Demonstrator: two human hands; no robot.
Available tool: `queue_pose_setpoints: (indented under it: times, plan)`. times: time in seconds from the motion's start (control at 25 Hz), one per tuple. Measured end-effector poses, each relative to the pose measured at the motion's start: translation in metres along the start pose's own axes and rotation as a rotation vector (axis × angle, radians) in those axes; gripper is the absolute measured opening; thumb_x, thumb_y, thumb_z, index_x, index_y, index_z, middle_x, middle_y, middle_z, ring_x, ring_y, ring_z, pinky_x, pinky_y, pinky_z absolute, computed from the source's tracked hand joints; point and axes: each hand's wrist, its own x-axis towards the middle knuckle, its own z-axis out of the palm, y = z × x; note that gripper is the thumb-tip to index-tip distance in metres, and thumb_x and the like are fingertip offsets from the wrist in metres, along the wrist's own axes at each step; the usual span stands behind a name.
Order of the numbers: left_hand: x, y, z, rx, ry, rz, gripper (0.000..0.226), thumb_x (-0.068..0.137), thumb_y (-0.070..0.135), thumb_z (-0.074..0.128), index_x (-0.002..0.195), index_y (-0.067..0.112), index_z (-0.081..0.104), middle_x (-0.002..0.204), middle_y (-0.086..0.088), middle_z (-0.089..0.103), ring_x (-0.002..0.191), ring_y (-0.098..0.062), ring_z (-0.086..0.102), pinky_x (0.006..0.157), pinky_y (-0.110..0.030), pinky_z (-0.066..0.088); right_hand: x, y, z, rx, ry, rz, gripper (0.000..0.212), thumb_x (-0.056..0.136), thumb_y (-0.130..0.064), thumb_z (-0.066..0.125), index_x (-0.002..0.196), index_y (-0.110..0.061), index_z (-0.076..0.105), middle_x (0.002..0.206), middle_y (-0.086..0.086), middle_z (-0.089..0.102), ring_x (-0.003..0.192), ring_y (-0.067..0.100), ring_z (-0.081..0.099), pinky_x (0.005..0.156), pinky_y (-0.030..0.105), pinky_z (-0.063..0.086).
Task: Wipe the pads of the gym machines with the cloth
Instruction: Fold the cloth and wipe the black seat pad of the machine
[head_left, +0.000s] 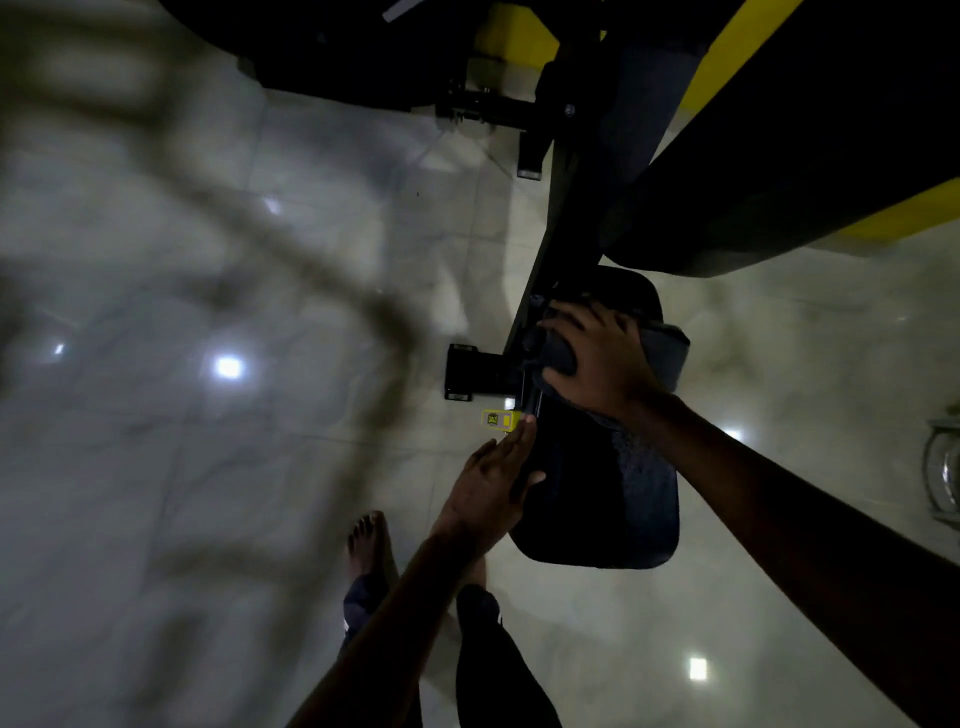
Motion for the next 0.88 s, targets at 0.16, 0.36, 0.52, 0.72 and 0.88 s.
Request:
queue_pose_setpoints:
  times: [0.16,0.36,0.52,0.72,0.88]
  plan:
    - [-0.011,0.012,0.004,-0.022,0.073,-0.136,0.056,0.096,0.029,0.056,0.145,0.004,0.045,0.142,-0.013,0.054,0.123,-0.025,0.057,0.096,-0.037,0.052,0.037,-0.028,-0.007,-0.105,-0.018,-0.001,0.042,0.069,-0.049,0.061,0.1,-0.021,0.066,0.115,-0.003,0.062,0.123,0.027,0.048,0.089,0.042,0.038]
    - [-0.037,0.016,0.018,0.07,0.17,-0.07,0.046,0.1,0.025,0.054,0.141,0.004,0.051,0.146,-0.01,0.051,0.129,-0.024,0.053,0.103,-0.035,0.048,0.023,-0.005,-0.005,-0.112,-0.155,-0.368,0.057,0.065,-0.057,0.056,0.109,-0.023,0.066,0.119,-0.003,0.063,0.13,0.024,0.048,0.098,0.042,0.033]
    - [-0.034,0.01,0.018,0.146,0.179,0.009,0.041,0.1,0.023,0.054,0.136,0.005,0.056,0.149,-0.007,0.048,0.129,-0.023,0.049,0.105,-0.033,0.045,0.034,0.001,-0.012,-0.191,-0.154,-0.37,0.055,0.066,-0.06,0.057,0.107,-0.024,0.066,0.116,-0.001,0.064,0.125,0.025,0.052,0.099,0.044,0.036]
    - [-0.032,0.001,0.015,0.201,0.16,0.046,0.041,0.1,0.032,0.051,0.133,0.009,0.06,0.143,-0.004,0.055,0.126,-0.023,0.055,0.097,-0.037,0.051,0.031,-0.025,-0.006,-0.144,-0.068,-0.109,0.054,0.068,-0.054,0.059,0.109,-0.019,0.067,0.119,0.001,0.063,0.129,0.029,0.049,0.099,0.045,0.038]
    - [-0.029,0.003,0.009,0.228,0.146,0.034,0.043,0.097,0.034,0.05,0.132,0.01,0.061,0.139,-0.004,0.058,0.119,-0.021,0.06,0.093,-0.033,0.051,-0.007,0.002,-0.001,0.042,0.011,-0.158,0.063,0.07,-0.052,0.059,0.129,-0.028,0.059,0.139,-0.007,0.056,0.137,0.022,0.044,0.106,0.043,0.039]
